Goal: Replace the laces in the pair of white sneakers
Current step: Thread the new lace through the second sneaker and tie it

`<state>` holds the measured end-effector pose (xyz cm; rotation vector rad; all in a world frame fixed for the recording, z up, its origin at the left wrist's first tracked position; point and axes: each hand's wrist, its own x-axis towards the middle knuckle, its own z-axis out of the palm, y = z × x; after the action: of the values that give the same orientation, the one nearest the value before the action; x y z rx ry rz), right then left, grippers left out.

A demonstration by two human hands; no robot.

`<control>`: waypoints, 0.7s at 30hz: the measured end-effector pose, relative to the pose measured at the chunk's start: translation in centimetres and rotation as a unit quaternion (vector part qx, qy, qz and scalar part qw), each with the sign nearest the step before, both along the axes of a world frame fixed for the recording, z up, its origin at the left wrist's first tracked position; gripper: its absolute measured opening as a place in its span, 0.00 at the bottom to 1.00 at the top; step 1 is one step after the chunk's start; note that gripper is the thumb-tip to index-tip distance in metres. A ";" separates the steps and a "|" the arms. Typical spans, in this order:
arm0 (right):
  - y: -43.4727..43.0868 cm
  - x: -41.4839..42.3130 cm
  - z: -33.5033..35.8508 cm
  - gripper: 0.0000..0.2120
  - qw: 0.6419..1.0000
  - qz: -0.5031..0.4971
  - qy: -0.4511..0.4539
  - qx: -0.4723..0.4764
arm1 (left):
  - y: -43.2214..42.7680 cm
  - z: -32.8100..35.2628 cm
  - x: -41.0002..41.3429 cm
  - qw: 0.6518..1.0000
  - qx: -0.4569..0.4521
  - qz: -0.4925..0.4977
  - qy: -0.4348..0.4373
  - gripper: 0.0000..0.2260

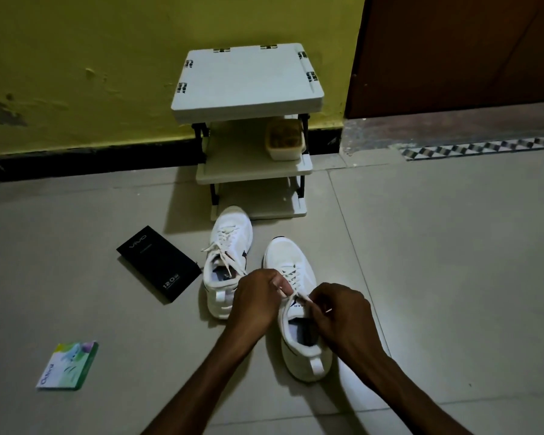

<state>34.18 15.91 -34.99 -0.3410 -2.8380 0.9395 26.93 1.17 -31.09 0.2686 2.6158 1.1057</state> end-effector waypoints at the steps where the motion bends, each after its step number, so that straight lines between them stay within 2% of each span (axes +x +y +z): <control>1: 0.1 0.0 0.0 0.06 1.000 0.000 -0.003 -0.002 | 0.2 -0.1 0.2 1.000 0.005 0.005 0.003 0.15; 7: -0.1 0.0 0.0 0.09 0.999 0.017 -0.021 0.026 | 0.3 -0.3 0.6 0.998 0.054 0.014 -0.015 0.14; 10: -0.1 -0.2 -0.1 0.16 1.000 0.012 -0.013 -0.008 | 0.4 -0.5 1.2 0.996 0.089 0.017 -0.021 0.14; 12: 0.1 -0.2 -0.3 0.21 0.999 0.008 -0.013 -0.033 | 0.7 -0.7 1.7 0.997 0.074 0.010 0.009 0.13; 14: 0.4 -0.2 -0.5 0.19 0.998 0.001 -0.011 -0.058 | 0.9 -0.8 2.0 0.997 0.066 0.005 0.047 0.12; 18: 0.7 -0.4 -0.5 0.04 0.996 -0.030 -0.013 -0.083 | 1.0 -0.6 2.4 0.997 0.049 0.016 0.062 0.12; 21: 0.8 -0.6 -0.4 0.04 0.993 -0.045 -0.034 -0.099 | 0.6 -0.7 2.3 0.997 0.040 0.022 0.065 0.12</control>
<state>33.59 16.74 -35.41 -0.5270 -2.7671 1.2159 29.28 1.78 -31.80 0.3101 2.7065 1.2494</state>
